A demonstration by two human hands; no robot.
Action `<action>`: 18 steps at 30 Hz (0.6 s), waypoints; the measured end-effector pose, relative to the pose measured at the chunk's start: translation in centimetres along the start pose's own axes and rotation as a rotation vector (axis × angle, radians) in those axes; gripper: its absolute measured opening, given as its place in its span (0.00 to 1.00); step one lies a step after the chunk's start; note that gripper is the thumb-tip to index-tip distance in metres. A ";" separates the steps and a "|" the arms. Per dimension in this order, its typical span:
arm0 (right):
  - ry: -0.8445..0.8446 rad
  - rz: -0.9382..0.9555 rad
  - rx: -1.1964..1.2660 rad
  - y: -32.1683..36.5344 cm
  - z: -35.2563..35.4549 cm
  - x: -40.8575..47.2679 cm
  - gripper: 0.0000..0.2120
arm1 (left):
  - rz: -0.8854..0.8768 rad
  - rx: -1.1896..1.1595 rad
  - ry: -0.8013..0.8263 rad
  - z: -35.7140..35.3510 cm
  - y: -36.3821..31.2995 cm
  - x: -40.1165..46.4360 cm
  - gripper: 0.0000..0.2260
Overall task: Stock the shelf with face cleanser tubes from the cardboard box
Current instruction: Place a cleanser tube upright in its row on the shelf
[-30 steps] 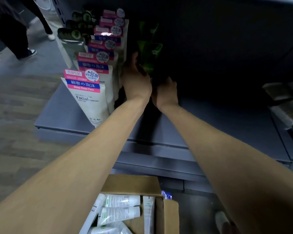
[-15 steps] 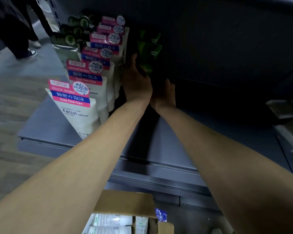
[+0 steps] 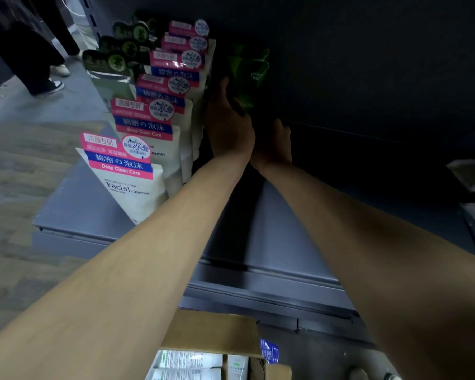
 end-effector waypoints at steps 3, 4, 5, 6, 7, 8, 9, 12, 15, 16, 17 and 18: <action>0.003 0.007 -0.025 0.0 -0.1 0.1 0.19 | -0.008 -0.028 -0.007 -0.1 0.1 -0.2 0.21; 0.003 0.009 -0.025 0.0 -0.1 0.1 0.19 | -0.009 -0.038 -0.002 -0.1 0.1 -0.2 0.21; 0.003 0.011 -0.029 0.1 -0.1 0.1 0.19 | -0.007 -0.043 0.005 -0.1 0.1 -0.2 0.21; -0.001 0.013 -0.034 0.1 0.0 0.1 0.19 | -0.006 -0.042 0.011 -0.1 0.2 -0.1 0.22; -0.002 0.014 -0.032 0.1 0.0 0.1 0.19 | -0.009 -0.038 0.016 -0.1 0.4 -0.1 0.22; 0.003 0.012 -0.022 0.0 0.0 0.1 0.18 | -0.016 -0.035 0.023 -0.1 0.6 -0.1 0.22; 0.013 0.008 -0.009 -0.1 -0.1 -0.1 0.18 | -0.027 -0.044 0.030 -0.1 0.8 -0.3 0.22; 0.035 0.013 -0.018 -0.5 -0.6 -1.3 0.16 | -0.042 -0.110 0.050 0.4 1.5 -1.3 0.21; 0.009 0.085 -0.117 -0.8 -0.7 -2.7 0.17 | -0.038 -0.115 0.054 1.1 1.8 -2.1 0.19; -0.002 0.103 -0.144 -1.0 -0.6 -3.1 0.18 | -0.052 -0.108 0.053 1.3 1.6 -2.4 0.18; -0.008 0.111 -0.150 -1.2 -0.3 -3.5 0.18 | -0.058 -0.105 0.059 1.4 1.4 -2.6 0.17; -0.014 0.112 -0.146 -1.4 0.1 -3.9 0.19 | -0.065 -0.102 0.070 1.5 1.0 -2.9 0.17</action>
Point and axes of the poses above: each hand's wrist, its own x-axis towards the middle knuckle, its own z-axis out of the back of the hand, y = z × x, the point moved 4 cm from there along x, towards the middle knuckle, and after that the axes turned 6 degrees about -x, right-handed, at the moved point
